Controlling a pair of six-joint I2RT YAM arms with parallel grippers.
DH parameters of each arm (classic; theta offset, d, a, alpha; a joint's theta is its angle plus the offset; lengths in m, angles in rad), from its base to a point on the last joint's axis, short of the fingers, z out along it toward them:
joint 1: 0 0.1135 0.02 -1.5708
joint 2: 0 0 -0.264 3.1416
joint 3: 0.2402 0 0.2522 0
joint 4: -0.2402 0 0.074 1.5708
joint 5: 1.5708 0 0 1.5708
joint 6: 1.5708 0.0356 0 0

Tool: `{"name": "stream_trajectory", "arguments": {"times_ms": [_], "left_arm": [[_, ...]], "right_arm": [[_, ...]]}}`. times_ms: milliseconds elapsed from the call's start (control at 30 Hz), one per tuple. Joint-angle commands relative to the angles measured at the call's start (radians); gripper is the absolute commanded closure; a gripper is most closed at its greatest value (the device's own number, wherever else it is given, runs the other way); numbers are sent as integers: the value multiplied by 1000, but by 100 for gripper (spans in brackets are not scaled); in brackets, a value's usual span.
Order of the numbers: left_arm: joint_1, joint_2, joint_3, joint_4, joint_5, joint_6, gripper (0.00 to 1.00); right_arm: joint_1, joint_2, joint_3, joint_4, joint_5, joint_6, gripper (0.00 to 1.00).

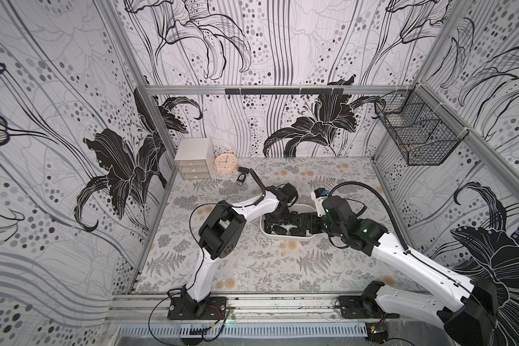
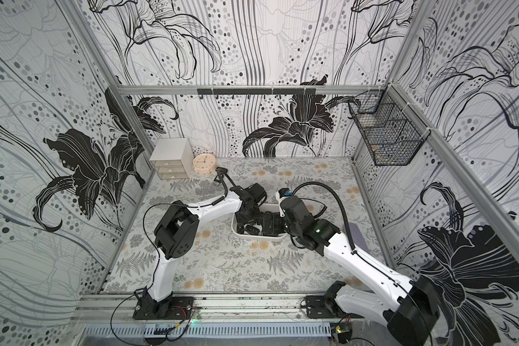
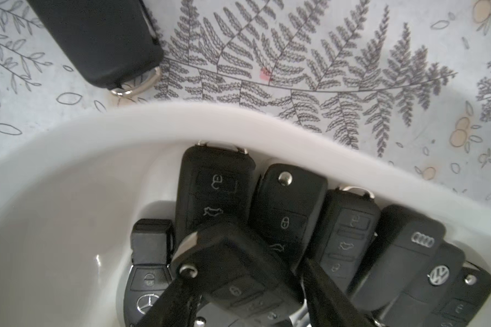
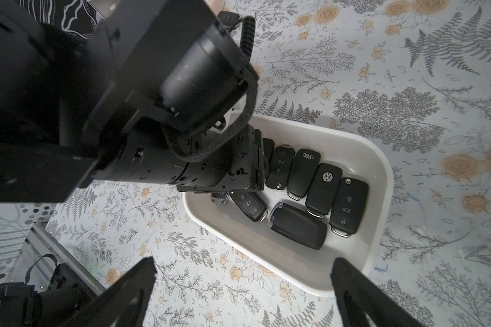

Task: Place the car key into the storage box
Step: Place the car key in the storage box.

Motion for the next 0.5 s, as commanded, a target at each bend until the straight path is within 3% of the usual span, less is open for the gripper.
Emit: {"name": "stream_trajectory", "arguments": {"times_ms": [0,200,467], "left_arm": [[4,28,37,-21,-21,-12,42],[3,19,44,-44,-57,9,58],[4,-2,45,-70,-81,54,63]], "right_arm": [[2,-14,2,-19,18,-33,0],[2,-17,-2,-21,19,-35,0],[2,-3,-1,-10,13,-36,0]]}}
